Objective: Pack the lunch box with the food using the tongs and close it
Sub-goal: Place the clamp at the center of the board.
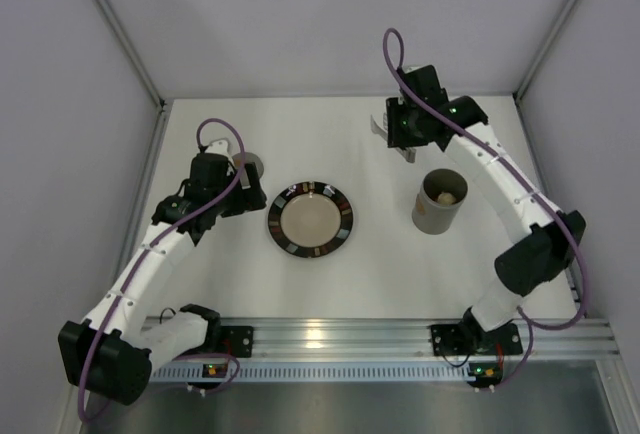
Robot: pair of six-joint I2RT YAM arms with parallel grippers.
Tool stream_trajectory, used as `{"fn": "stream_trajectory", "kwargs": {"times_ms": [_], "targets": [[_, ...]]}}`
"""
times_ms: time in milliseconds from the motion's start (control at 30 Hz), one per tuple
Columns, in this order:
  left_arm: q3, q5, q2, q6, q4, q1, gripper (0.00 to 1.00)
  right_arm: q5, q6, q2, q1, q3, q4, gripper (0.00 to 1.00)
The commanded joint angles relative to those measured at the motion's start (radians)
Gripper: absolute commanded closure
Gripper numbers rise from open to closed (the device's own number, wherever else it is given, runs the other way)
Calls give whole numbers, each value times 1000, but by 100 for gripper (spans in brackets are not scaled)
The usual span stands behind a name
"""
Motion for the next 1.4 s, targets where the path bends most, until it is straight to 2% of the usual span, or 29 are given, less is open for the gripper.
{"fn": "stream_trajectory", "kwargs": {"times_ms": [0, 200, 433, 633, 967, 1367], "targets": [[4, -28, -8, 16, 45, 5, 1, -83, 1, 57, -68, -3, 229, 61], [2, -43, -2, 11, 44, 5, 1, -136, 8, 224, -120, -4, 361, 59], [8, -54, 6, 13, 42, 6, 1, -154, 25, 386, -122, 17, 413, 56], [4, -57, 4, 13, 38, 5, 1, -160, 51, 409, -119, -52, 461, 49], [2, -49, -2, 11, 38, 5, 1, -108, 53, 427, -105, -64, 431, 38], [-2, -46, -16, 13, 38, 5, 1, -96, 50, 427, -83, -92, 425, 34]]}}
